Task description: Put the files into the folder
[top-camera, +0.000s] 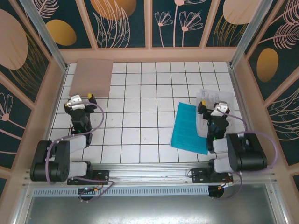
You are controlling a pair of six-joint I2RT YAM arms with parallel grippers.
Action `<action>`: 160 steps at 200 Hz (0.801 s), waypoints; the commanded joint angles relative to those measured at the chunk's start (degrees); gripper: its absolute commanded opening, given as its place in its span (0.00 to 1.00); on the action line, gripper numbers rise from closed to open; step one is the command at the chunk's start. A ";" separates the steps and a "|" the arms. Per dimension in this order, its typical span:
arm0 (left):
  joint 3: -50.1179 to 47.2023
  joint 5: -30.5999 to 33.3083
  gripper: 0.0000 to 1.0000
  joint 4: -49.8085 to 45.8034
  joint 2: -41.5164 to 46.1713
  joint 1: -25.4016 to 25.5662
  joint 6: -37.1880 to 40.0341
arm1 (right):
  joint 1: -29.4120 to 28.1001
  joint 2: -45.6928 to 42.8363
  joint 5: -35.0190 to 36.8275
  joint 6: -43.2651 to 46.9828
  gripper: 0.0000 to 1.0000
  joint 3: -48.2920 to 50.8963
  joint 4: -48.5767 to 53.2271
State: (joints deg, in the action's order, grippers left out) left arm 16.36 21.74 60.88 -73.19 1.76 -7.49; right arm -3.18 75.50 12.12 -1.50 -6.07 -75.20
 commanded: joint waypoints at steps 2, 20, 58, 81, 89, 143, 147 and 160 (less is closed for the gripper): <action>6.44 5.67 0.99 -9.49 4.88 0.15 -2.93 | -1.32 -10.42 10.89 -4.43 0.99 -4.91 4.72; 21.24 17.38 0.99 -36.69 4.04 0.07 -20.86 | 0.42 -15.39 10.83 -26.43 0.99 -22.68 39.67; 50.67 -3.20 0.99 -69.37 -11.21 -0.79 -25.92 | 7.32 -6.21 -16.34 -48.07 0.99 -40.10 62.88; 65.98 -10.68 0.96 -80.11 -25.46 -0.79 -26.39 | 2.24 1.32 -13.28 -40.99 0.86 -52.35 76.68; 70.68 -12.33 0.95 -83.05 -30.73 -0.79 -26.61 | 1.13 3.40 -14.51 -39.45 0.78 -55.06 78.73; 96.08 -20.28 0.86 -95.03 -56.74 -0.88 -27.44 | -6.57 8.09 -26.07 -36.84 0.67 -59.42 79.93; 96.91 -20.73 0.86 -95.22 -58.09 -0.86 -27.88 | -7.03 8.35 -26.74 -36.80 0.67 -59.56 80.09; 98.28 -23.37 0.84 -94.95 -61.44 -0.88 -29.30 | -7.99 8.87 -28.37 -36.99 0.67 -59.76 80.36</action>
State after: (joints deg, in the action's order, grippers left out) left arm 109.93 4.38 -27.05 -131.04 1.13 -34.20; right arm -9.13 83.72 -10.61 -39.92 -63.02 3.14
